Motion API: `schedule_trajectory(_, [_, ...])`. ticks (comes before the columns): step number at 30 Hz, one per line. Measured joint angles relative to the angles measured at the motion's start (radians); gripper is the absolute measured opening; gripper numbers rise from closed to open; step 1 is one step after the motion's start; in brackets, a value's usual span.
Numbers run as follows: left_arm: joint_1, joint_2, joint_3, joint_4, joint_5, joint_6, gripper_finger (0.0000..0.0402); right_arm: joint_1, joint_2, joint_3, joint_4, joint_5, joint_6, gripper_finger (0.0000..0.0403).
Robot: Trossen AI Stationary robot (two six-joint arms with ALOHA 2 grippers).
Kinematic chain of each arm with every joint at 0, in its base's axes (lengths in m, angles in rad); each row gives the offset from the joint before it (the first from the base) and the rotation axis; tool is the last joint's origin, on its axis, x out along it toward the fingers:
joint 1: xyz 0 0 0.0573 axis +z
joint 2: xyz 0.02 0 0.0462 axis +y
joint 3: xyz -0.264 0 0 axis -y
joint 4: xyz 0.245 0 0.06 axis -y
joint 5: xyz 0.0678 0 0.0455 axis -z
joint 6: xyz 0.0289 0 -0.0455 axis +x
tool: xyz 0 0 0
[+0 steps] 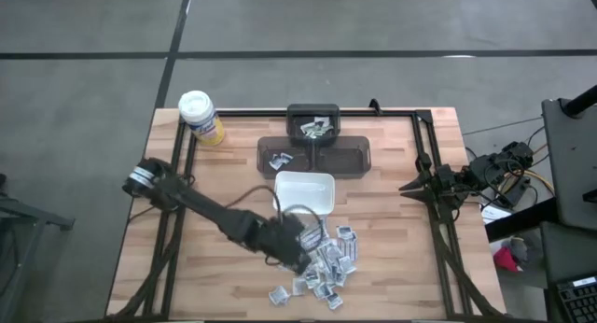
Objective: Pick & Place First Aid Supplies
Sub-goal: Put the alcohol pad into the left black bin
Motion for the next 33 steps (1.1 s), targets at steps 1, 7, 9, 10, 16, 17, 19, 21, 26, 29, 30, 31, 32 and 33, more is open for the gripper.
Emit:
schedule_trajectory(1, [0.012, -0.020, 0.000, 0.000, -0.056, 0.011, 0.0000, 0.000, 0.000, 0.000, 0.000, 0.000, 0.000, 0.0059])
schedule_trajectory(7, [0.094, -0.120, -0.001, -0.026, -0.362, 0.120, 0.0000, 0.000, 0.000, 0.000, 0.000, 0.000, 0.000, 0.0059])
schedule_trajectory(9, [0.136, -0.142, -0.001, -0.042, -0.404, 0.171, 0.0000, 0.000, 0.000, 0.000, 0.000, 0.000, 0.000, 0.0059])
schedule_trajectory(10, [0.161, -0.153, -0.001, -0.046, -0.408, 0.200, 0.0000, 0.000, 0.000, 0.000, 0.000, 0.000, 0.000, 0.0059])
schedule_trajectory(16, [0.347, -0.170, 0.004, -0.108, -0.383, 0.357, 0.0000, 0.000, 0.000, 0.000, 0.000, 0.000, 0.000, 0.0059])
schedule_trajectory(17, [0.384, -0.170, 0.005, -0.116, -0.361, 0.385, 0.0000, 0.000, 0.000, 0.000, -0.001, 0.000, 0.000, 0.0059])
schedule_trajectory(19, [0.462, -0.168, 0.005, -0.126, -0.308, 0.449, 0.0000, 0.000, 0.000, 0.000, 0.000, 0.000, 0.000, 0.0059])
schedule_trajectory(21, [0.540, -0.167, 0.005, -0.134, -0.236, 0.522, 0.0000, 0.000, 0.001, 0.000, -0.001, 0.000, 0.000, 0.0059])
schedule_trajectory(26, [0.708, -0.153, 0.006, -0.134, -0.063, 0.728, 0.0000, 0.000, 0.001, 0.000, -0.001, 0.000, 0.000, 0.0059])
schedule_trajectory(29, [0.776, -0.135, 0.006, -0.124, 0.025, 0.846, 0.0000, 0.000, 0.001, 0.000, 0.000, 0.000, 0.001, 0.0059])
schedule_trajectory(30, [0.793, -0.125, 0.006, -0.128, 0.051, 0.878, 0.0000, 0.000, 0.001, 0.000, -0.001, 0.000, 0.001, 0.0059])
schedule_trajectory(31, [0.804, -0.113, 0.006, -0.132, 0.076, 0.905, 0.0000, 0.000, 0.001, 0.000, 0.000, 0.000, 0.001, 0.0059])
schedule_trajectory(32, [0.813, -0.099, 0.006, -0.130, 0.099, 0.928, 0.0000, 0.000, 0.001, 0.000, 0.000, 0.000, 0.000, 0.0059])
schedule_trajectory(33, [0.820, -0.084, 0.006, -0.130, 0.120, 0.950, 0.0000, 0.000, 0.001, 0.000, 0.000, 0.000, 0.000, 0.0059])
